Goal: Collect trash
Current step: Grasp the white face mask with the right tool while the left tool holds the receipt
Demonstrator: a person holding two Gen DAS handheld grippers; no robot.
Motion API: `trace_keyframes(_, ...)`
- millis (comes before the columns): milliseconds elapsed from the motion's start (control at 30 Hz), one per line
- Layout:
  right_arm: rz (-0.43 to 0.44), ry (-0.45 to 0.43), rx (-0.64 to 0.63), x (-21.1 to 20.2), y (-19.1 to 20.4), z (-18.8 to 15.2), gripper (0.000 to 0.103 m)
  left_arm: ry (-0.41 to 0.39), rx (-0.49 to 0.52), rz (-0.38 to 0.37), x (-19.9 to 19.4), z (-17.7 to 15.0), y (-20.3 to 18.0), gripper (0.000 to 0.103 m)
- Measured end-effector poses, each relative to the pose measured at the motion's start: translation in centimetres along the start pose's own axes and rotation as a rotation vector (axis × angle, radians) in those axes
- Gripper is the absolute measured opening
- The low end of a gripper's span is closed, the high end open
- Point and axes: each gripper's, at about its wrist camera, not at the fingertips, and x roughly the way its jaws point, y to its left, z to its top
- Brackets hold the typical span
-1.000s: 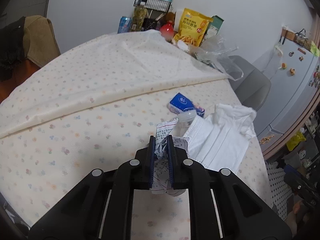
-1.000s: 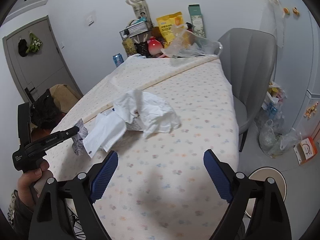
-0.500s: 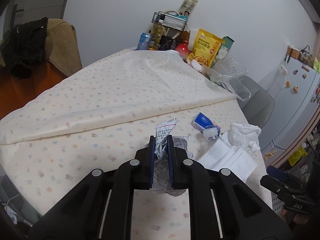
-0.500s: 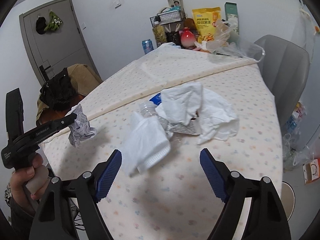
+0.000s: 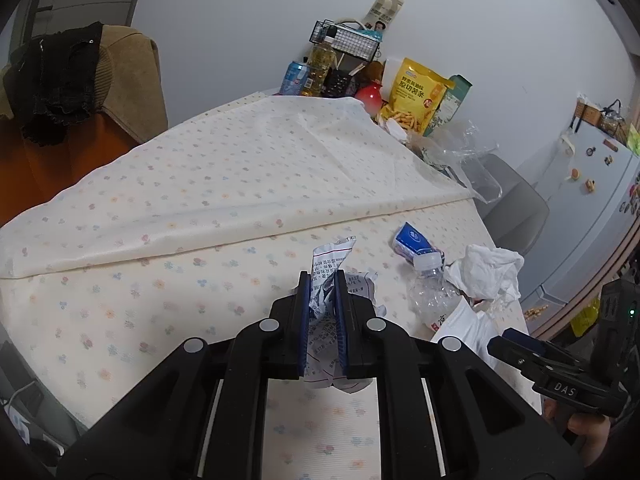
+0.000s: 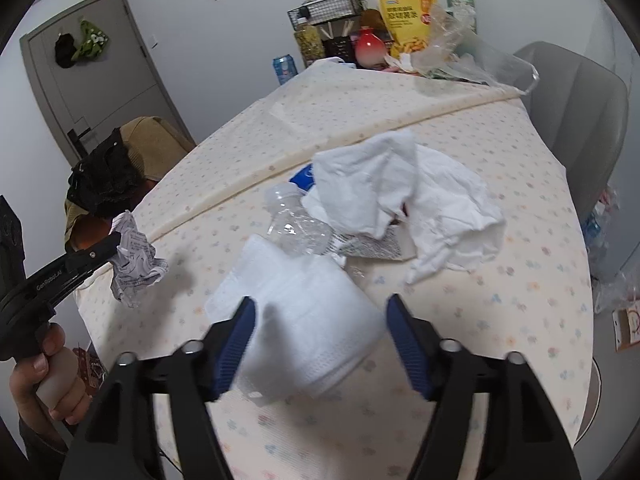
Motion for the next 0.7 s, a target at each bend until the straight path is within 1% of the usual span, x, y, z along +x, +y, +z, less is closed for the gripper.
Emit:
trace_keyframes(33,-0.004,-0.001,0.005,0.0,-0.3,-0.2,0.079,0.004,0.002,-0.001,0.1,-0.1,-0.2,0.012)
trace_keyframes(200,-0.004,0.044,0.013,1.3,-1.3,-1.0,0.079,0.016,0.013,-0.001,0.4,-0.4,-1.1,0.012)
trace_keyframes(267,0.023,0.056,0.027,1.7,-1.7,-1.3,0.066,0.014,0.025,0.003,0.2,-0.4,-1.5,0.012)
trace_keyframes(333,0.076,0.075,0.043,1.8,-1.9,-1.4,0.035,0.012,0.032,0.006,0.0,-0.5,-1.7,0.012)
trace_keyframes(367,0.084,0.075,0.042,1.7,-1.9,-1.4,0.026,0.011,0.033,0.007,-0.1,-0.5,-1.8,0.012)
trace_keyframes(400,0.088,0.072,0.035,1.4,-1.8,-1.4,0.013,0.009,0.034,0.008,-0.2,-0.5,-1.9,0.012)
trace_keyframes(433,0.094,0.063,0.027,1.0,-1.7,-1.3,0.008,0.008,0.035,0.008,-0.3,-0.4,-2.0,0.012)
trace_keyframes(500,0.11,0.025,-0.002,-0.5,-1.2,-1.1,0.002,0.006,0.037,0.002,-0.4,-0.4,-2.4,0.012)
trace_keyframes(700,0.134,-0.068,-0.067,-5.0,0.2,-0.9,0.002,-0.004,0.055,-0.034,-1.1,-0.1,-3.9,0.012)
